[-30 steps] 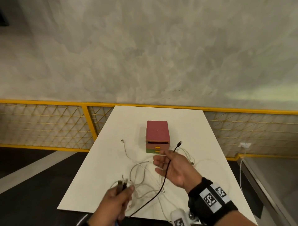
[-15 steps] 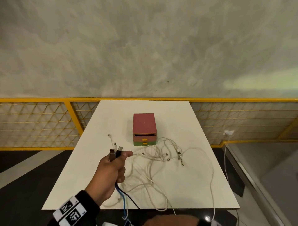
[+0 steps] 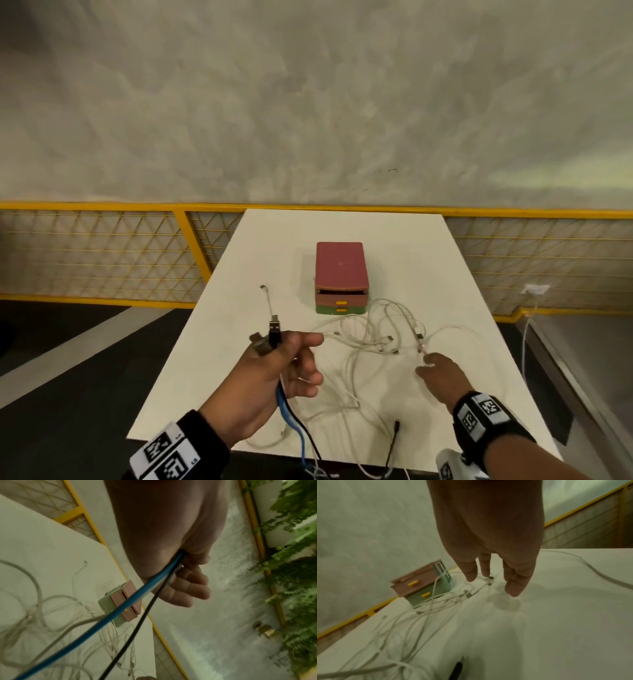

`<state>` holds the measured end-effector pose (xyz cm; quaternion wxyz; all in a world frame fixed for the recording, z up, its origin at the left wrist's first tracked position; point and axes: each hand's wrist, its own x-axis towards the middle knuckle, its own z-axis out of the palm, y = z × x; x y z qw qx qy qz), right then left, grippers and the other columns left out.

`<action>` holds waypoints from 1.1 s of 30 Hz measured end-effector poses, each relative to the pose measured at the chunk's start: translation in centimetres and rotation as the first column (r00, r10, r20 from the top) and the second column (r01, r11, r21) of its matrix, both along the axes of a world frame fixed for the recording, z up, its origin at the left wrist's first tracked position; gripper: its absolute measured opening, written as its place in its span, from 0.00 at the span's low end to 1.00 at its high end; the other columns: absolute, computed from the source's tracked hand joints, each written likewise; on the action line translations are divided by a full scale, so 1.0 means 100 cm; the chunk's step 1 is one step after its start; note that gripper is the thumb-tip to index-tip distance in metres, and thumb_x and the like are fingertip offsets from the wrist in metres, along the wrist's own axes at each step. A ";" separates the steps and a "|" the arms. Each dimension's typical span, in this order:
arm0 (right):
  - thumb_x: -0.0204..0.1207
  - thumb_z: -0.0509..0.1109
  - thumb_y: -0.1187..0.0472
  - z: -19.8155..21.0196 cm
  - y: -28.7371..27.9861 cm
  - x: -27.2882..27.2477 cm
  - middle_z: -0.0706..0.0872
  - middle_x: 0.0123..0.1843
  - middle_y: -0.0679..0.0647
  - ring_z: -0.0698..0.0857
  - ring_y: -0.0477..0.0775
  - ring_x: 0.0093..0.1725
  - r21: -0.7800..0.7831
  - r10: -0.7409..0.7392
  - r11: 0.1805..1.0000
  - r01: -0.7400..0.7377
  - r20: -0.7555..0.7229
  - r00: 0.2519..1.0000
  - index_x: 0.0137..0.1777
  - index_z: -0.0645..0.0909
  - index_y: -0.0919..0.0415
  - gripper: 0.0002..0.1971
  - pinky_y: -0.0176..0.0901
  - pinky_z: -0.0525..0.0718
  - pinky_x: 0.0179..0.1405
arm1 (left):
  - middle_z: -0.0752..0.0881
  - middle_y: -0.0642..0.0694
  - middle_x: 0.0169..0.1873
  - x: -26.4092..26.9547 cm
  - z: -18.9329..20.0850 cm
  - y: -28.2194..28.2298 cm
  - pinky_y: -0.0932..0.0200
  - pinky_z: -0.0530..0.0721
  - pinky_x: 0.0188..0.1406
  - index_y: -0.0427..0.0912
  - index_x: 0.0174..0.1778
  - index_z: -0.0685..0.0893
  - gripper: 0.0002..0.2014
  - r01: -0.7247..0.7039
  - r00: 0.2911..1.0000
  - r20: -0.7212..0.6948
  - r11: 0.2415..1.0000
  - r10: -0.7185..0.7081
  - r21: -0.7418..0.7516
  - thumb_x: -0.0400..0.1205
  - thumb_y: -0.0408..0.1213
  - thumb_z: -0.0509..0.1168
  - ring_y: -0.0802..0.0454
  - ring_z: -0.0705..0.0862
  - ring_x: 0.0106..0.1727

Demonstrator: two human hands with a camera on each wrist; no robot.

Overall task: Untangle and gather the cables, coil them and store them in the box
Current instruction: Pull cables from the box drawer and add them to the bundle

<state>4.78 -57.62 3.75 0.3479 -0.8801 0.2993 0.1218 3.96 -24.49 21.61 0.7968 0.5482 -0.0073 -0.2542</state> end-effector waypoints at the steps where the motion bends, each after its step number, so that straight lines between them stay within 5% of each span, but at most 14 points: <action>1: 0.81 0.67 0.58 -0.004 -0.001 0.002 0.79 0.74 0.61 0.77 0.61 0.73 -0.049 0.026 0.998 -0.027 -0.008 1.000 0.72 0.77 0.64 0.21 0.41 0.71 0.70 | 0.83 0.36 0.32 0.002 0.001 0.001 0.49 0.87 0.33 0.30 0.54 0.88 0.20 -0.002 0.999 0.033 1.000 0.002 0.025 0.79 0.43 0.63 0.40 0.87 0.36; 4: 0.75 0.74 0.62 -0.009 -0.002 0.005 0.84 0.65 0.62 0.82 0.63 0.64 0.031 -0.086 0.996 0.084 0.102 0.991 0.65 0.82 0.62 0.18 0.43 0.75 0.60 | 0.85 0.36 0.34 0.009 0.005 0.003 0.47 0.88 0.39 0.32 0.56 0.88 0.19 -0.016 0.996 0.087 0.998 0.010 0.064 0.78 0.42 0.63 0.38 0.89 0.40; 7: 0.73 0.75 0.63 -0.007 -0.005 0.005 0.84 0.52 0.56 0.85 0.57 0.45 0.215 -0.085 0.974 0.074 0.041 0.996 0.67 0.82 0.60 0.21 0.42 0.80 0.43 | 0.86 0.36 0.34 0.013 0.008 0.001 0.46 0.88 0.42 0.33 0.54 0.90 0.19 -0.021 0.994 0.109 0.997 0.013 0.072 0.77 0.43 0.63 0.37 0.90 0.41; 11: 0.80 0.67 0.59 0.007 -0.001 0.005 0.84 0.55 0.54 0.83 0.54 0.54 0.022 0.083 0.996 -0.083 0.031 0.996 0.62 0.84 0.61 0.13 0.43 0.80 0.58 | 0.88 0.35 0.34 0.012 0.015 -0.005 0.45 0.87 0.44 0.35 0.50 0.92 0.18 -0.024 0.988 0.154 0.996 0.010 0.086 0.76 0.44 0.64 0.35 0.91 0.42; 13: 0.79 0.69 0.58 0.033 0.007 0.007 0.88 0.56 0.57 0.86 0.57 0.58 -0.126 0.164 0.980 -0.152 0.093 0.982 0.42 0.84 0.52 0.05 0.39 0.78 0.55 | 0.90 0.36 0.36 0.015 0.017 -0.006 0.44 0.87 0.46 0.36 0.50 0.92 0.19 -0.015 0.982 0.191 0.992 -0.010 0.127 0.76 0.45 0.63 0.33 0.91 0.47; 15: 0.75 0.71 0.60 0.062 0.010 0.012 0.91 0.47 0.57 0.89 0.60 0.51 -0.098 0.159 0.985 -0.140 0.224 0.961 0.35 0.80 0.52 0.08 0.42 0.82 0.50 | 0.92 0.35 0.42 0.020 0.021 -0.009 0.40 0.87 0.53 0.38 0.54 0.91 0.19 -0.010 0.969 0.244 0.986 -0.031 0.164 0.78 0.47 0.63 0.33 0.91 0.54; 19: 0.75 0.68 0.63 0.145 0.024 0.019 0.90 0.37 0.56 0.87 0.53 0.37 0.007 0.208 0.972 -0.233 0.426 0.881 0.39 0.85 0.58 0.06 0.50 0.86 0.44 | 0.93 0.42 0.53 0.033 0.041 -0.027 0.41 0.84 0.66 0.45 0.58 0.89 0.17 -0.012 0.921 0.380 0.967 -0.089 0.256 0.81 0.50 0.64 0.47 0.90 0.60; 24: 0.80 0.65 0.68 0.251 0.053 0.006 0.88 0.31 0.55 0.83 0.48 0.27 0.071 0.311 0.902 -0.426 0.579 0.754 0.45 0.80 0.55 0.07 0.35 0.80 0.28 | 0.91 0.51 0.59 0.049 0.061 -0.061 0.44 0.78 0.74 0.54 0.59 0.89 0.11 -0.003 0.866 0.471 0.940 -0.167 0.340 0.86 0.45 0.63 0.59 0.87 0.65; 27: 0.80 0.67 0.69 0.296 0.067 -0.002 0.88 0.30 0.57 0.83 0.52 0.27 0.173 0.276 0.850 -0.498 0.658 0.700 0.44 0.78 0.58 0.06 0.34 0.76 0.24 | 0.91 0.50 0.60 0.051 0.067 -0.074 0.39 0.78 0.73 0.51 0.61 0.89 0.17 0.048 0.824 0.508 0.925 -0.250 0.377 0.82 0.53 0.63 0.53 0.86 0.66; 29: 0.80 0.67 0.68 0.313 0.074 -0.006 0.88 0.28 0.56 0.83 0.52 0.25 0.219 0.256 0.817 -0.534 0.691 0.676 0.42 0.80 0.58 0.07 0.36 0.76 0.23 | 0.92 0.49 0.55 0.046 0.070 -0.080 0.36 0.79 0.72 0.52 0.53 0.90 0.16 0.070 0.800 0.535 0.927 -0.273 0.368 0.81 0.55 0.62 0.48 0.87 0.64; 33: 0.80 0.67 0.69 0.321 0.083 -0.008 0.86 0.26 0.54 0.81 0.51 0.23 0.276 0.202 0.796 -0.539 0.718 0.666 0.42 0.81 0.60 0.07 0.38 0.78 0.22 | 0.91 0.47 0.52 0.033 0.074 -0.089 0.38 0.79 0.72 0.51 0.49 0.88 0.12 0.160 0.805 0.538 0.965 -0.249 0.207 0.85 0.46 0.59 0.42 0.88 0.64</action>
